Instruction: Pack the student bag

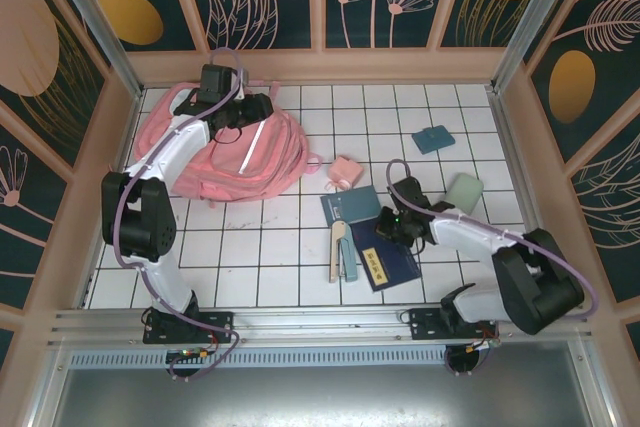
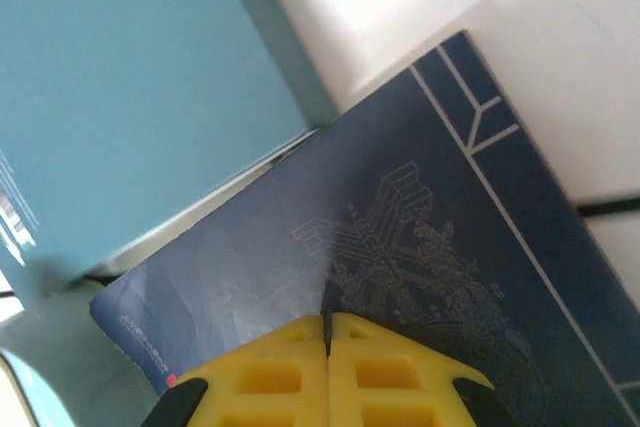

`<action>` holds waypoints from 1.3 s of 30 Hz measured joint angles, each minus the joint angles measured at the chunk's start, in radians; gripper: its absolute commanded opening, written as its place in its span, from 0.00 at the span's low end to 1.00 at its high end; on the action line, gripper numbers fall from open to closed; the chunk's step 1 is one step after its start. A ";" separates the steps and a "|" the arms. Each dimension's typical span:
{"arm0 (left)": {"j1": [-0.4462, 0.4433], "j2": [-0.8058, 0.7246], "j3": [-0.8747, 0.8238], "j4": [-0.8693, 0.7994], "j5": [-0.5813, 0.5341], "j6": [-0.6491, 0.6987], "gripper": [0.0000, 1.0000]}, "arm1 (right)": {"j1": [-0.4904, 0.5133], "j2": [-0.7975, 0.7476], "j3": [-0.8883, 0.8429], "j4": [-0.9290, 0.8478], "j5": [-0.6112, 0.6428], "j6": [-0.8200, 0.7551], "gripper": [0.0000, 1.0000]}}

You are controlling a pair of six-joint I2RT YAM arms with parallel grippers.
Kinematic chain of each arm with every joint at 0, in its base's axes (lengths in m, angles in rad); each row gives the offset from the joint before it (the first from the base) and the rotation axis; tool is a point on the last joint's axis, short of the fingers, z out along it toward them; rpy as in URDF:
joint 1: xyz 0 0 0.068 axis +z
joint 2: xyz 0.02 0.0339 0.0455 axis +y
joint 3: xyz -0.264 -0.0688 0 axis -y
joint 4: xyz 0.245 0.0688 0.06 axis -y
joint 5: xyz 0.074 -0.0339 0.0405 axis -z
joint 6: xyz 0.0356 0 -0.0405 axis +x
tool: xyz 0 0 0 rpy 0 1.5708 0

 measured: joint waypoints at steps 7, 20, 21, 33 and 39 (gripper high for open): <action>-0.027 0.003 0.002 -0.005 0.000 0.000 0.50 | -0.060 0.202 0.154 0.093 -0.007 -0.039 0.00; -0.138 0.003 -0.004 -0.008 -0.003 -0.026 0.49 | -0.185 0.563 0.570 0.125 -0.002 -0.152 0.02; -0.150 0.003 -0.004 -0.008 -0.003 -0.027 0.49 | -0.186 0.568 0.581 0.118 0.001 -0.158 0.04; -0.280 0.104 0.031 -0.002 0.001 -0.058 0.47 | -0.260 0.478 0.587 0.051 0.048 -0.237 0.39; -0.366 0.118 -0.013 0.049 0.018 -0.157 0.43 | -0.361 0.489 0.592 0.048 0.058 -0.295 0.51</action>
